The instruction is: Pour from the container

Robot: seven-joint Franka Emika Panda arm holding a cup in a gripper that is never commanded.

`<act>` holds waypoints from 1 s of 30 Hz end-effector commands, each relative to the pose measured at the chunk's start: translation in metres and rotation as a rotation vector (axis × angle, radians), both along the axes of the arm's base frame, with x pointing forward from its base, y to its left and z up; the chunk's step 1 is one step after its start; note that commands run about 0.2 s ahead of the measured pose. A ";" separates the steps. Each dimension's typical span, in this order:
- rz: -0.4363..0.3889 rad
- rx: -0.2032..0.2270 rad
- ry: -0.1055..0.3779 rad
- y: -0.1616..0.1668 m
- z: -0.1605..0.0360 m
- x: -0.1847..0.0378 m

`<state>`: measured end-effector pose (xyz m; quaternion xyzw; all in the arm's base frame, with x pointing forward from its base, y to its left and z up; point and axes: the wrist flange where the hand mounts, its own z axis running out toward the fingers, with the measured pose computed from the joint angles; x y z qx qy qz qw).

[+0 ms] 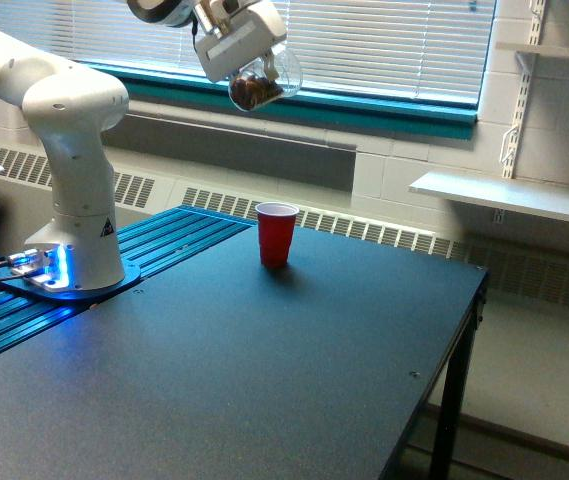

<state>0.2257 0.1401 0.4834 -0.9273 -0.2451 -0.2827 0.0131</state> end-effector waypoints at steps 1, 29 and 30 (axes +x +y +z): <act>0.011 -0.028 0.024 0.012 -0.017 -0.001; 0.008 -0.123 0.099 0.040 -0.055 -0.011; 0.006 -0.127 0.102 0.041 -0.057 -0.012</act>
